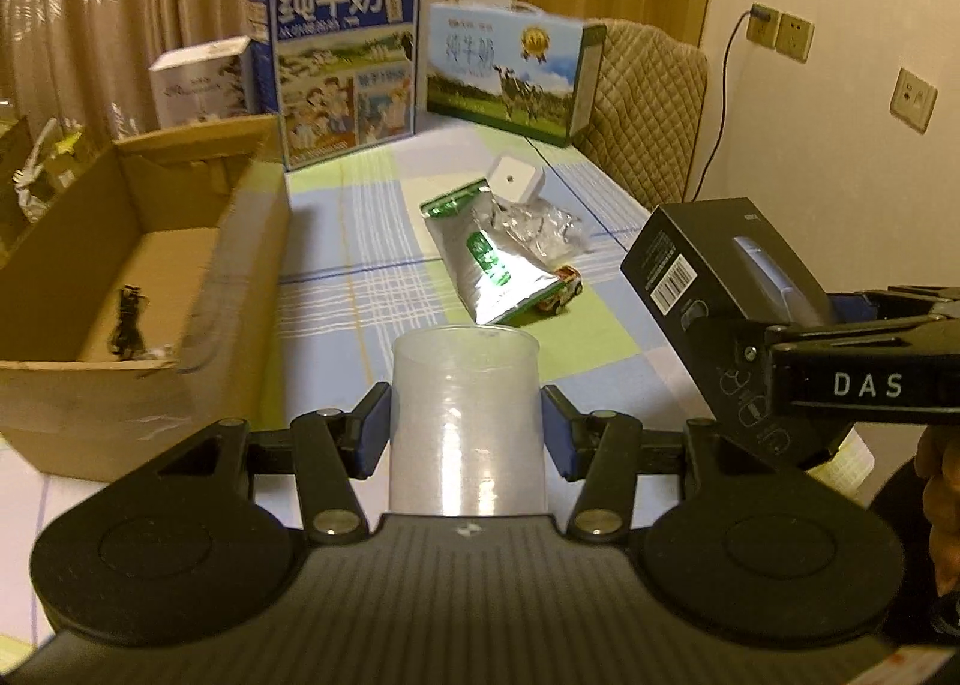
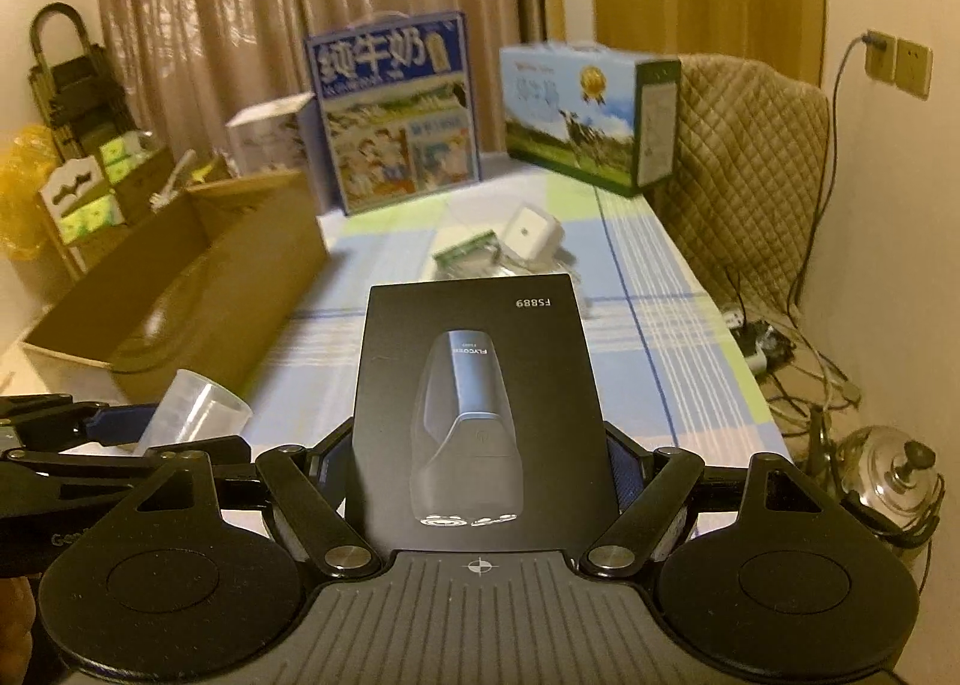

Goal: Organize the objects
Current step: 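Lift the FLYCO box with the right tool while the left tool lifts the cup, then carry the cup and FLYCO box over the cardboard box with both tools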

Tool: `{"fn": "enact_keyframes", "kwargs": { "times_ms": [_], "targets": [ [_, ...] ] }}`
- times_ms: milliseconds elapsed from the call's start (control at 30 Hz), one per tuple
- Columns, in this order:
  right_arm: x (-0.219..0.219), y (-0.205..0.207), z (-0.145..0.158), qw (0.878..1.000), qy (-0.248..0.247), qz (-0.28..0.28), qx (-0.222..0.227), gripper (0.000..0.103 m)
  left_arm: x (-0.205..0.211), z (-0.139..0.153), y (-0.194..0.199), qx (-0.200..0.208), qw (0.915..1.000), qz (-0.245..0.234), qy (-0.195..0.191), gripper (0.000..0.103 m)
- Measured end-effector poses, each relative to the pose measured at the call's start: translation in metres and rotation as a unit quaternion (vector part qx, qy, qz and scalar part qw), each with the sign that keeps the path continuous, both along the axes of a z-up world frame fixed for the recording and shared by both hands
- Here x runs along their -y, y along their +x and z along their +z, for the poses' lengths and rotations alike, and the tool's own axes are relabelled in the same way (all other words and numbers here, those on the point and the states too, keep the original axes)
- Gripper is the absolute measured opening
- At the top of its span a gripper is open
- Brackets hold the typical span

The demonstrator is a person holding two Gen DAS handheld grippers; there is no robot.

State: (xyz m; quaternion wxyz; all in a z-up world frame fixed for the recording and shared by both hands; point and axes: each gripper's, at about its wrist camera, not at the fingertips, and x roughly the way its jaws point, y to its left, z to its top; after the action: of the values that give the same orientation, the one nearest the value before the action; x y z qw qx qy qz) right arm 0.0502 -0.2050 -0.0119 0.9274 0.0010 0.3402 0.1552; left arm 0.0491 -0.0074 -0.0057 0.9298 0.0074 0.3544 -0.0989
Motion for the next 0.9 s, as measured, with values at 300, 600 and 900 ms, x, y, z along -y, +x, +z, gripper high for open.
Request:
{"fn": "enact_keyframes", "kwargs": {
  "times_ms": [300, 600, 900],
  "targets": [
    [-0.026, -0.02, 0.021, 0.999, 0.004, 0.026, 0.019, 0.076, -0.026, 0.022, -0.029, 0.02, 0.9994, 0.028, -0.005, 0.047],
    [-0.055, -0.024, 0.025, 0.998, 0.002, 0.054, 0.025, 0.076, -0.054, 0.032, -0.037, 0.031, 0.9979, 0.054, -0.016, 0.047],
    [-0.083, -0.023, 0.027, 0.997, 0.002, 0.077, 0.024, 0.076, -0.084, 0.039, -0.045, 0.037, 0.9959, 0.079, -0.021, 0.047]
  ]
}}
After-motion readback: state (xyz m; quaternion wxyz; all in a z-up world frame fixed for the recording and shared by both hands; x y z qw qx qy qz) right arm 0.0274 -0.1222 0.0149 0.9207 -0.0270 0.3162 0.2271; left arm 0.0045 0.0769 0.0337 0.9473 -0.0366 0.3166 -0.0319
